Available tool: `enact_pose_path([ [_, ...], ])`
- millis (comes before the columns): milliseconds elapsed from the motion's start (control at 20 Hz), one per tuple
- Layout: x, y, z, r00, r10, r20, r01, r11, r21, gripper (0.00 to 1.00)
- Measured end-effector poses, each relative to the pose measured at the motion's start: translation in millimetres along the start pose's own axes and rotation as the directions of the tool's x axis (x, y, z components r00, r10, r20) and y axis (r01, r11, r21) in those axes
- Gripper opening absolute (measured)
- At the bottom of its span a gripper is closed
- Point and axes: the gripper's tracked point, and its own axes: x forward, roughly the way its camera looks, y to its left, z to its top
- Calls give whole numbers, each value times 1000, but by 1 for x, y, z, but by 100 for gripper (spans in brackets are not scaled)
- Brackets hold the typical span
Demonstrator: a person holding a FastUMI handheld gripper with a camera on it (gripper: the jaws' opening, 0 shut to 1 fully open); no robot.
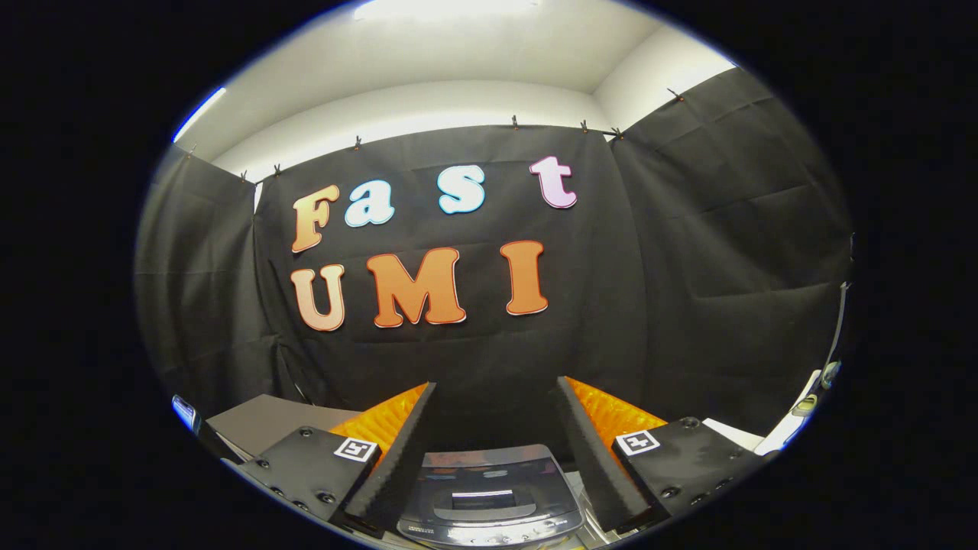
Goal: Put the clothes into the washing machine and then close the washing machine lid.
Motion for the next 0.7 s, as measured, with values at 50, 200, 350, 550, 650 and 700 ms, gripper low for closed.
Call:
enact_pose_path([
  [50,-1,0,0,1000,-3,1,3,1000,2,98],
  [200,0,-1,-3,1000,-11,-4,11,1000,9,98],
  [350,1,-3,-6,1000,-10,-7,11,1000,14,98],
  [550,7,-4,-5,1000,-15,-8,16,1000,15,98],
  [650,8,-4,-4,1000,-16,-3,16,1000,21,98],
  [700,10,-3,-4,1000,-15,-3,15,1000,24,98],
])
